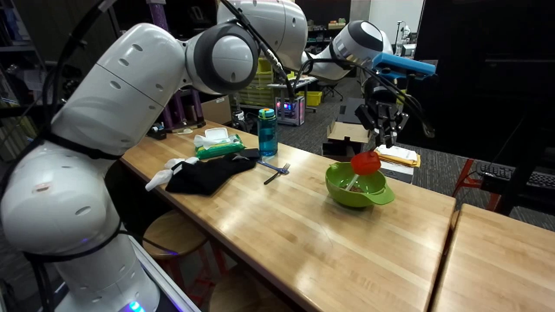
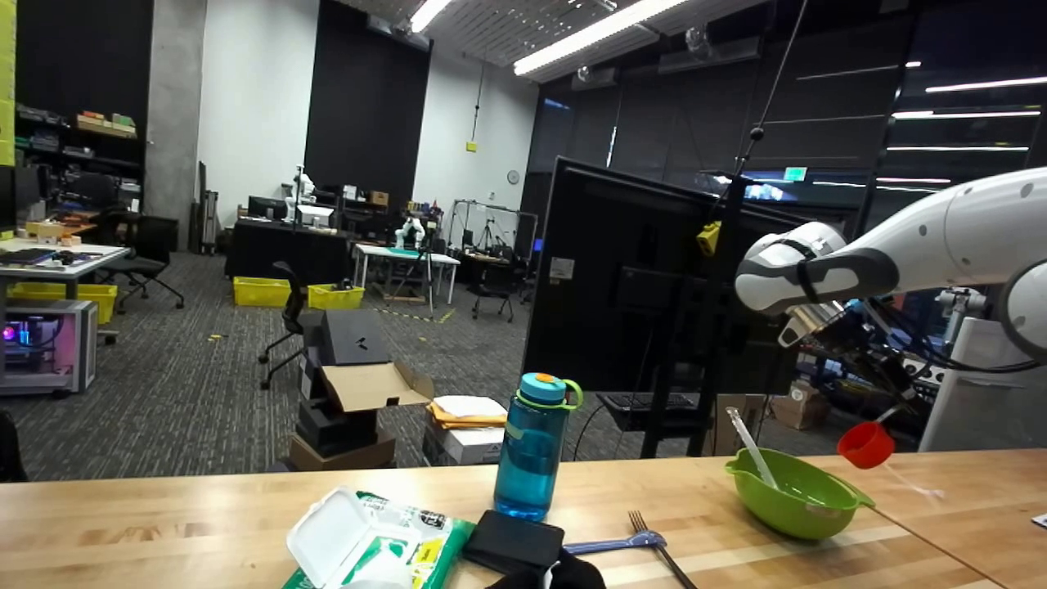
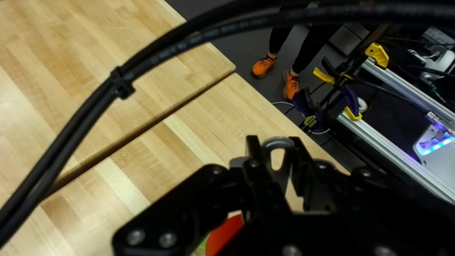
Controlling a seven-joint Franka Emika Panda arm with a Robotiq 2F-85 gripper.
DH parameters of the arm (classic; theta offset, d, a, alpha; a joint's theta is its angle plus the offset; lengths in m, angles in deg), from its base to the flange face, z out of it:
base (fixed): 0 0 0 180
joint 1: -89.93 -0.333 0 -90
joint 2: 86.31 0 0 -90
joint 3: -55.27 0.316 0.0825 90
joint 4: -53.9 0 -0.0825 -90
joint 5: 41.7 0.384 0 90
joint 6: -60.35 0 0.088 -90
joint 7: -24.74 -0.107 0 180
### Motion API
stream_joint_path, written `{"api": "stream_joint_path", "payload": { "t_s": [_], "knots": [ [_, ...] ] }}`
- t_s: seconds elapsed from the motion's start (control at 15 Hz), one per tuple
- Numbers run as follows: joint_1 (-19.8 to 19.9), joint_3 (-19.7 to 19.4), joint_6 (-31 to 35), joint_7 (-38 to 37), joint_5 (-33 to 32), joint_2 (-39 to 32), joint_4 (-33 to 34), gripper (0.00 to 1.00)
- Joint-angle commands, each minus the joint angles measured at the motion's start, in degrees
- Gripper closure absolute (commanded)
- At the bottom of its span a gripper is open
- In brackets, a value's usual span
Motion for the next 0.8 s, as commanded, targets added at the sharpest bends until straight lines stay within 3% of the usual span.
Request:
{"api": "stream_joint_path", "payload": {
  "t_s": [0.0,0.73],
  "knots": [
    [-1.04,-0.56,-4.50,2.84,-2.40,-3.00,5.64,0.94],
    [-1.11,-1.84,-12.73,9.92,-6.29,-8.47,15.07,0.94]
  ]
}}
